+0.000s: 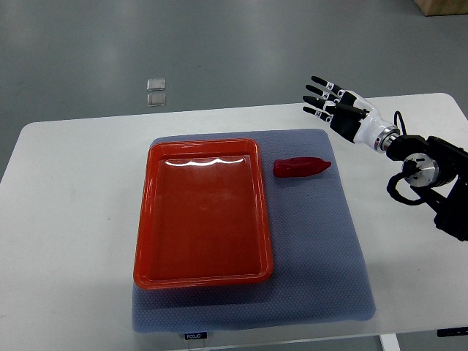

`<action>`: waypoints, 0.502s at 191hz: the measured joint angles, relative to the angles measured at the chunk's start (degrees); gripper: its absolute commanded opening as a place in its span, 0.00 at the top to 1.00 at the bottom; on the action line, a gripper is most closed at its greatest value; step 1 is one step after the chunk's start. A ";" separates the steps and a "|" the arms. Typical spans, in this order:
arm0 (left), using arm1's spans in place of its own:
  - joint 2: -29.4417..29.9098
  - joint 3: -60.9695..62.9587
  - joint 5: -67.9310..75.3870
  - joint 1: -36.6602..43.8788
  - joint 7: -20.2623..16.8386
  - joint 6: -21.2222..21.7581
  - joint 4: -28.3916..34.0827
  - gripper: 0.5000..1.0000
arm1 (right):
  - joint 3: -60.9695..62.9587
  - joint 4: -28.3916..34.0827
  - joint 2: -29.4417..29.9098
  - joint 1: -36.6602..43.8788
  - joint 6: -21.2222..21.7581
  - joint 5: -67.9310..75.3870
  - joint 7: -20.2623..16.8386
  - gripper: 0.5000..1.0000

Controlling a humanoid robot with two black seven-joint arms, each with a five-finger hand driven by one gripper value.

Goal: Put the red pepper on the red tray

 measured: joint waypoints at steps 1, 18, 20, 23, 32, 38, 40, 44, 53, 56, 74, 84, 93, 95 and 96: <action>0.00 0.00 0.00 0.00 0.00 0.00 0.00 0.00 | 0.00 0.00 0.00 0.00 0.00 0.00 0.00 0.18; 0.00 0.00 0.00 -0.06 0.00 0.02 0.00 0.00 | 0.00 0.00 0.03 0.00 -0.01 0.00 0.00 0.18; 0.00 0.00 0.00 -0.06 0.00 0.02 0.00 0.00 | 0.00 0.00 0.03 0.00 -0.01 0.00 0.00 0.18; 0.00 0.00 0.00 -0.08 0.00 0.02 0.00 0.00 | 0.00 0.00 0.03 0.00 -0.01 0.00 0.00 0.18; 0.00 0.00 0.00 -0.10 0.00 0.02 0.00 0.00 | 0.00 0.00 0.02 0.00 -0.01 0.00 0.00 0.18; 0.00 0.00 0.00 -0.10 -0.01 0.02 0.00 0.00 | 0.00 0.00 0.01 0.01 -0.03 -0.03 0.00 0.18; 0.00 0.00 0.00 -0.10 -0.02 0.02 0.00 0.00 | 0.00 0.00 0.00 0.02 -0.04 -0.04 0.00 0.18; 0.00 0.01 0.00 -0.10 -0.02 0.02 0.00 0.00 | 0.00 0.00 -0.01 0.04 -0.06 -0.07 0.00 0.18; 0.00 0.05 -0.01 -0.11 -0.02 0.02 0.00 0.00 | 0.00 0.00 -0.03 0.10 -0.24 -0.17 0.00 0.18; 0.00 0.05 -0.01 -0.11 -0.02 0.02 0.00 0.00 | 0.00 0.00 -0.03 0.12 -0.30 -0.21 0.00 0.18; 0.00 -0.05 -0.01 -0.11 -0.02 -0.03 -0.18 0.00 | -0.05 0.00 -0.10 0.27 -0.61 -0.48 0.00 0.18; 0.00 -0.10 -0.01 -0.11 -0.02 -0.19 -0.27 0.00 | -0.24 0.00 -0.16 0.38 -0.69 -0.63 0.00 0.18; 0.00 -0.11 -0.01 -0.11 -0.02 -0.28 -0.28 0.00 | -0.51 0.00 -0.29 0.56 -0.73 -0.76 0.00 0.18; 0.00 -0.11 -0.01 -0.11 -0.02 -0.29 -0.28 0.00 | -0.59 0.00 -0.34 0.61 -0.74 -0.81 0.00 0.18; 0.00 -0.11 -0.01 -0.11 -0.02 -0.29 -0.28 0.00 | -0.63 0.00 -0.36 0.65 -0.74 -0.84 0.00 0.18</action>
